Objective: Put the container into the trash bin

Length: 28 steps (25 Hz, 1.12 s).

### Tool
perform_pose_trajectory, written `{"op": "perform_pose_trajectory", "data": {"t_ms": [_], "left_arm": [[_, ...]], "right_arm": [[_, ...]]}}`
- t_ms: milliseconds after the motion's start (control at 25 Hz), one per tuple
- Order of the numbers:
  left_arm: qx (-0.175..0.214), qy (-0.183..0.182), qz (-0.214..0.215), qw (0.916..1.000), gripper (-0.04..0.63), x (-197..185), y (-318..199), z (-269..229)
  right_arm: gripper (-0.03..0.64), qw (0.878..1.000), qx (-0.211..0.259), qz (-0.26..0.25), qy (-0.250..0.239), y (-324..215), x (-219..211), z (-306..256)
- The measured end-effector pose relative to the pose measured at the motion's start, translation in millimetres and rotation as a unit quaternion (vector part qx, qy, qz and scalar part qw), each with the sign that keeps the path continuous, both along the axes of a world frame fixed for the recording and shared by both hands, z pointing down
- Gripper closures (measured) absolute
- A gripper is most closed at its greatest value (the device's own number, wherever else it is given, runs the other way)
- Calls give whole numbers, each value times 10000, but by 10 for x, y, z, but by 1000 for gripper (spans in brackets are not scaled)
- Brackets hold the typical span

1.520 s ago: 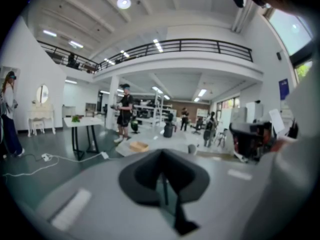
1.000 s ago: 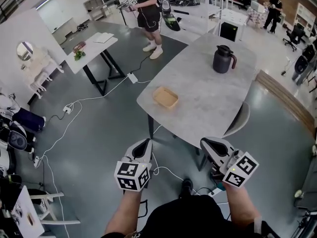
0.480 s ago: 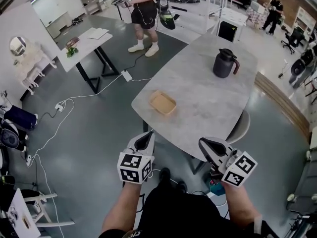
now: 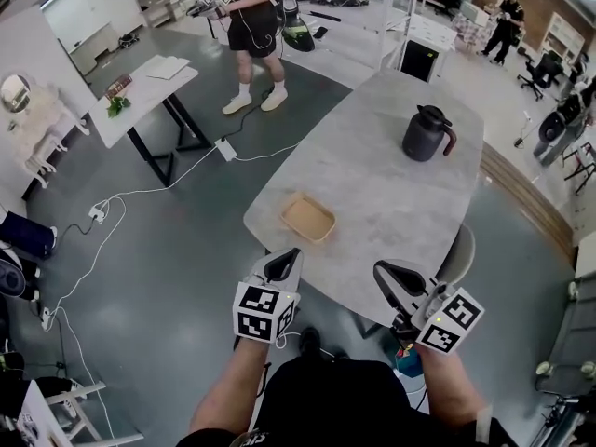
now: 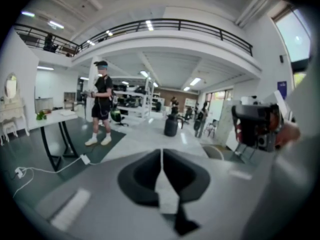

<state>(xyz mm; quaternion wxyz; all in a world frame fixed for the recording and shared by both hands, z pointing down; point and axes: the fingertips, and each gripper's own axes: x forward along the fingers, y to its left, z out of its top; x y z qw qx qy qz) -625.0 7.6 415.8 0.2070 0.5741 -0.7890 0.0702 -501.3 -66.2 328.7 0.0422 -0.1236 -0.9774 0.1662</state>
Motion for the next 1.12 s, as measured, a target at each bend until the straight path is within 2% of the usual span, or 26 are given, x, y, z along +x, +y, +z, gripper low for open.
{"op": "perform_pose_trajectory", "data": {"t_ms": [160, 320, 560, 840, 1120], "left_arm": [[-235, 73, 199, 9995, 577, -172, -107, 230], [-562, 172, 390, 9975, 557, -187, -263, 432], [-979, 189, 686, 9927, 512, -207, -628, 688], [-1580, 58, 1004, 9823, 477, -264, -1007, 1262], [-2172, -86, 1448, 9653, 458, -336, -1077, 1864]], "right_arm": [[623, 9998, -129, 105, 53, 0, -151, 119], [623, 9991, -334, 195, 160, -121, -139, 210], [623, 9987, -318, 241, 305, -479, -131, 275], [623, 9961, -520, 277, 654, -651, -45, 601], [623, 9921, -729, 260, 984, -513, -89, 955]]}}
